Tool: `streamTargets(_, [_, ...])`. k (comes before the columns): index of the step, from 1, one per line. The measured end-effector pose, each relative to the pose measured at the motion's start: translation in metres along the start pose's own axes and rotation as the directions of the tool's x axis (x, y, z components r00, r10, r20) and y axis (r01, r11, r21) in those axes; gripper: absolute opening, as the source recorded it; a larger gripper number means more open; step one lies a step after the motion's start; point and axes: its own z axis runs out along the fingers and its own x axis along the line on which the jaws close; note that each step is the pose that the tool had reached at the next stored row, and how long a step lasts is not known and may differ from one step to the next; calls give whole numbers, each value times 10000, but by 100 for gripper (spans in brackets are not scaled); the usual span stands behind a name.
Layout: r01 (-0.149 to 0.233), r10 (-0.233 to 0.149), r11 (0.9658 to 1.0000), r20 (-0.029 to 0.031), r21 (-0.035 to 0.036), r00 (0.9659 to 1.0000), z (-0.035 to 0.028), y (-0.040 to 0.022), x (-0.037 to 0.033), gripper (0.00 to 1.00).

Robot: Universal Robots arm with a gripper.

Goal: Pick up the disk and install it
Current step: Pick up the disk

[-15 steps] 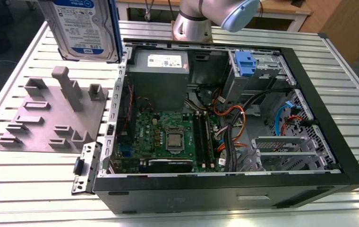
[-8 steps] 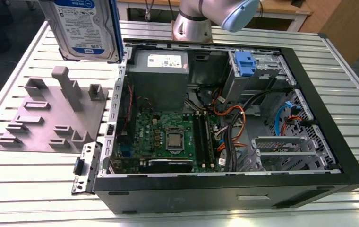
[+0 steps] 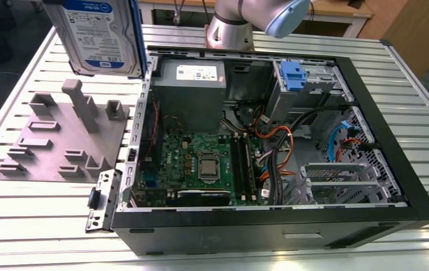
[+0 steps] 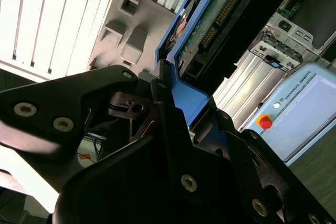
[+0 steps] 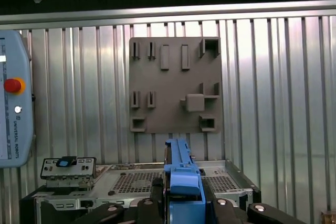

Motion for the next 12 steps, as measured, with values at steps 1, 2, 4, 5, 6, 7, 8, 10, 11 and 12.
streamTargets(1, [0,0,10000,0,0,10000,1,-2,24,36])
streamTargets(2, [0,0,10000,0,1,10000,3,-6,48,36])
streamTargets(4, [0,0,10000,2,2,10000,6,-45,71,36])
streamTargets(5, [0,0,10000,0,0,10000,6,-81,74,36])
streamTargets(6, [-1,1,10000,0,1,10000,7,-124,75,36])
streamTargets(7, [0,0,10000,0,1,10000,8,-172,74,36])
streamTargets(8, [1,-1,10000,-1,-1,10000,8,-219,72,36])
streamTargets(10, [0,0,10000,1,1,10000,11,-292,69,36])
streamTargets(11, [0,0,10000,0,1,10000,12,-325,67,36])
streamTargets(12, [0,0,10000,0,0,10000,13,-358,65,36])
